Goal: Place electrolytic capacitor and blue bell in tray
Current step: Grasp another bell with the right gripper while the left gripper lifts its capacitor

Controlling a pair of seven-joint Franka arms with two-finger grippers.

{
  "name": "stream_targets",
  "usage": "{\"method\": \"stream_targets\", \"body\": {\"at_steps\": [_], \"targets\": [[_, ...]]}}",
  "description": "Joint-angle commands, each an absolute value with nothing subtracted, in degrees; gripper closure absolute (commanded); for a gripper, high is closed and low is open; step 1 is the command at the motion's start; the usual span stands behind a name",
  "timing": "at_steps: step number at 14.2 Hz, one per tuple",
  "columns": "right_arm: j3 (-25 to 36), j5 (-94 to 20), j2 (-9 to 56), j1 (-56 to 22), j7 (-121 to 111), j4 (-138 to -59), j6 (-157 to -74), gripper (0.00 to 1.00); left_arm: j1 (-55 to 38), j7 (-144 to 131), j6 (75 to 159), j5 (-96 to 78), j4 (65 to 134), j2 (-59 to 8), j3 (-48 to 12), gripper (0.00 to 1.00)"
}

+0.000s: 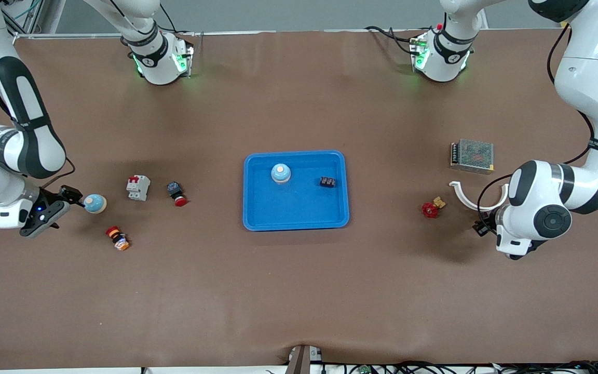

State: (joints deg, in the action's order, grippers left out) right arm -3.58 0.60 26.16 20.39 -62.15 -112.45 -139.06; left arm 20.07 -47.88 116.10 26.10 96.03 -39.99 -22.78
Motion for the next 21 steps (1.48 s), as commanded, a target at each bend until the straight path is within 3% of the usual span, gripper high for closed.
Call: {"method": "stream_targets", "body": {"at_steps": [1, 4, 9, 13, 21], "targets": [[-4.8, 1.1, 27.3, 22.1, -62.8, -112.4, -139.1, 0.0, 20.7, -47.2, 117.0, 28.5, 96.9, -40.0, -23.1, 0.39], [-4.8, 1.0, 27.3, 22.2, -62.8, -113.8, -139.1, 0.0, 21.1, -47.2, 118.2, 29.0, 97.2, -40.6, -23.1, 0.4], [-5.0, 0.6, 26.9, 23.0, -62.8, -116.7, -139.1, 0.0, 21.4, -47.2, 119.4, 29.8, 97.0, -42.1, -23.1, 0.62], [-5.0, 0.4, 26.1, 23.0, -62.8, -118.7, -139.4, 0.0, 21.4, -47.4, 119.7, 29.8, 96.8, -41.9, -23.1, 0.97], [-5.0, 0.3, 25.6, 23.0, -62.8, -122.0, -143.2, 0.0, 19.0, -49.9, 118.5, 25.2, 93.3, -40.2, -23.9, 1.0]]}}
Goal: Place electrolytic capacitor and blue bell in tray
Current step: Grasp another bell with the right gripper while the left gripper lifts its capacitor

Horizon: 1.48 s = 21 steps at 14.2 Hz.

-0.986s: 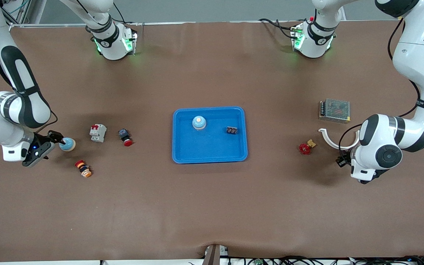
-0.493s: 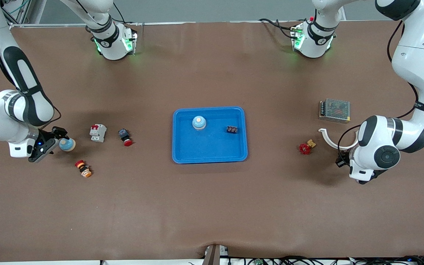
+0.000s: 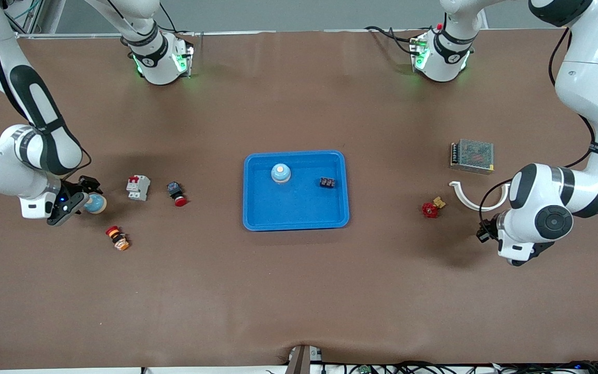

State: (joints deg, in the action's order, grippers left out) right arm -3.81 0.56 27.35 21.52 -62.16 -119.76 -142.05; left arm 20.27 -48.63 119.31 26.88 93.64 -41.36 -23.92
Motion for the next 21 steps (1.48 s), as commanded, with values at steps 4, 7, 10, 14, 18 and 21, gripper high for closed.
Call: {"method": "stream_targets", "body": {"at_steps": [4, 7, 10, 14, 18, 21], "targets": [[-5.0, 0.3, 25.8, 23.0, -62.8, -122.1, -143.3, 0.0, 15.7, -56.3, 117.2, 22.8, 92.9, -39.4, -24.2, 1.0], [-5.0, 0.3, 25.8, 23.1, -62.8, -122.1, -143.6, 0.0, 15.4, -62.0, 115.3, 22.7, 92.9, -39.1, -27.1, 1.0], [-5.0, 0.3, 25.9, 23.1, -62.8, -122.2, -143.7, 0.0, 15.3, -70.2, 114.0, 22.7, 92.9, -38.6, -31.4, 1.0], [-5.0, 0.3, 25.9, 23.1, -62.8, -122.1, -143.7, 0.0, 13.3, -81.4, 114.0, 22.7, 93.0, -38.8, -35.5, 1.0], [-5.0, 0.2, 26.0, 23.1, -62.8, -122.1, -143.7, 0.2, 7.2, -91.7, 114.9, 21.9, 92.7, -39.6, -35.5, 1.0], [-5.0, 0.2, 26.1, 23.0, -62.8, -122.1, -143.7, 0.43, 3.0, -96.8, 115.4, 18.6, 89.5, -41.2, -35.5, 1.0]]}}
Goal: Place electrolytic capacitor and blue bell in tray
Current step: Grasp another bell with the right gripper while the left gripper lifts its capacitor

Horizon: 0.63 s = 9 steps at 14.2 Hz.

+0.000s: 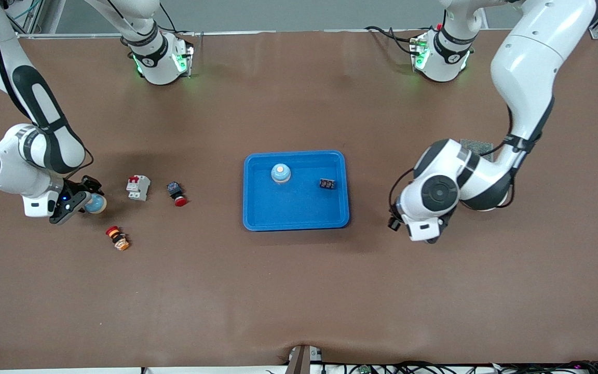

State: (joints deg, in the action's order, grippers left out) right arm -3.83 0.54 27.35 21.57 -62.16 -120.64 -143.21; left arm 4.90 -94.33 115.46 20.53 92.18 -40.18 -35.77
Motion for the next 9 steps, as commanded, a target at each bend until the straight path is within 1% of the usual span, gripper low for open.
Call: {"method": "stream_targets", "body": {"at_steps": [1, 2, 3, 4, 9], "targets": [[-5.1, 0.2, 26.1, 23.0, -62.8, -122.0, -143.7, 0.53, 1.9, -98.1, 115.7, 18.1, 88.3, -42.3, -35.4, 1.0], [-5.1, 0.1, 26.2, 23.0, -62.8, -122.0, -143.7, 0.63, 0.7, -99.7, 116.6, 18.0, 87.9, -42.8, -35.4, 1.0], [-5.1, 0.1, 26.2, 23.0, -62.8, -121.9, -143.7, 0.72, -0.6, -100.8, 117.4, 18.1, 87.6, -43.2, -35.2, 1.0], [-5.1, 0.1, 26.2, 22.9, -62.7, -121.8, -143.7, 0.73, -1.1, -101.0, 118.2, 18.0, 87.6, -43.3, -35.0, 1.0], [-5.3, 0.1, 25.9, 22.2, -62.0, -120.2, -142.8, 0.73, -5.0, -109.8, 124.3, 16.5, 86.2, -45.9, -34.9, 1.0]]}}
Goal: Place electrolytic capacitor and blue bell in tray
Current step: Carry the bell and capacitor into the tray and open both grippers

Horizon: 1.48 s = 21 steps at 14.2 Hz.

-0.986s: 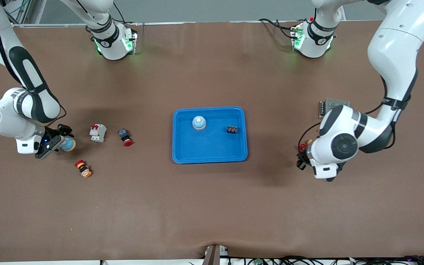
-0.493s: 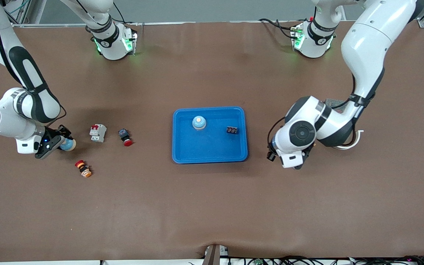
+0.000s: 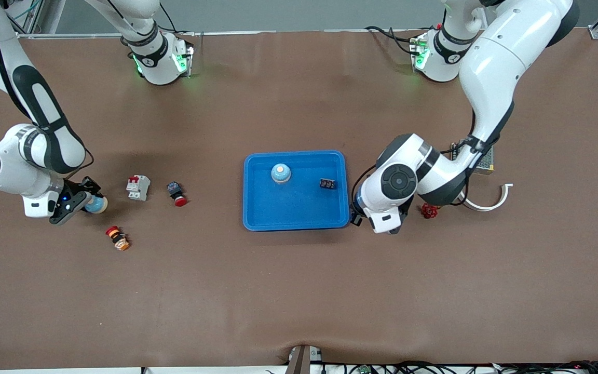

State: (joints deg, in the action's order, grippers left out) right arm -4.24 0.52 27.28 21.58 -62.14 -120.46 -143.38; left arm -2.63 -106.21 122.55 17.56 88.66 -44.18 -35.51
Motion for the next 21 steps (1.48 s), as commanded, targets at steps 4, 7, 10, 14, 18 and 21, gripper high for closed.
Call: {"method": "stream_targets", "body": {"at_steps": [4, 7, 10, 14, 18, 21], "targets": [[-5.4, 0.1, 25.6, 19.3, -60.0, -111.9, -132.1, 0.75, -6.8, -114.5, 128.4, 16.4, 86.0, -47.3, -34.9, 1.0], [-5.2, 0.2, 25.5, 16.1, -56.1, -101.6, -119.4, 0.75, -8.0, -118.3, 131.2, 16.5, 86.0, -48.4, -34.8, 1.0], [-5.1, 1.0, 25.5, 11.1, -49.6, -92.4, -110.7, 0.75, -9.7, -120.0, 134.1, 16.6, 86.1, -49.5, -33.4, 1.0], [-5.2, 0.1, 25.6, 5.1, -36.5, -86.0, -101.7, 0.75, -13.6, -120.1, 135.1, 16.3, 86.2, -50.2, -29.2, 1.0], [-5.4, -5.6, 25.5, -0.1, -19.5, -86.0, -101.3, 0.75, -13.5, -120.1, 135.1, 16.3, 86.5, -50.4, -29.1, 1.0], [-5.4, -8.3, 25.6, -4.7, -6.4, -86.0, -102.6, 0.75, -13.5, -120.0, 134.8, 16.3, 86.7, -50.5, -29.1, 1.0]]}}
